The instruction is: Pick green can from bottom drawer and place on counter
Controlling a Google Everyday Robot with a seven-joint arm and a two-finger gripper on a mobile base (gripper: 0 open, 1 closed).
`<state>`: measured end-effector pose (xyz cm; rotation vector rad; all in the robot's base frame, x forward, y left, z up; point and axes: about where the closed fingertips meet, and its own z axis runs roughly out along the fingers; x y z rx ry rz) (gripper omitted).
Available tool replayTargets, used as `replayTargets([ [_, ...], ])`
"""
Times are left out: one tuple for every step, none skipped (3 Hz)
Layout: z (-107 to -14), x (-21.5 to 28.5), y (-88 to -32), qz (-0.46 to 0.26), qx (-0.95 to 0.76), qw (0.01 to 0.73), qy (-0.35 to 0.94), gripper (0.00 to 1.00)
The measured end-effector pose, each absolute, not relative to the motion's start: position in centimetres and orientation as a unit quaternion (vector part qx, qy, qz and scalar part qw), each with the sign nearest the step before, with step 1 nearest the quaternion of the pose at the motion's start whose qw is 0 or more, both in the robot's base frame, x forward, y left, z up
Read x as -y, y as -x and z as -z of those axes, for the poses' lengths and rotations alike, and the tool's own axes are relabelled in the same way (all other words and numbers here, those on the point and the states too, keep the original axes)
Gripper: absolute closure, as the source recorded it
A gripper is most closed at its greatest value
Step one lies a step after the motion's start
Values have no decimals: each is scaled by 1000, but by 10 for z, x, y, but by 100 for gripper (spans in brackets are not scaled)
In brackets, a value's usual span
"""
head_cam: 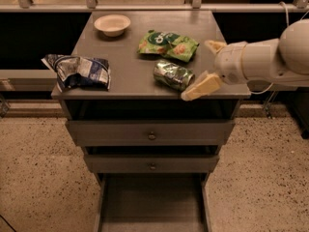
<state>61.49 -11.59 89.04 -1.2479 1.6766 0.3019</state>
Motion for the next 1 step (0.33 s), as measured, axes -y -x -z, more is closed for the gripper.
replayTargets([
  [-919, 157, -592, -31, -685, 495, 534, 0],
])
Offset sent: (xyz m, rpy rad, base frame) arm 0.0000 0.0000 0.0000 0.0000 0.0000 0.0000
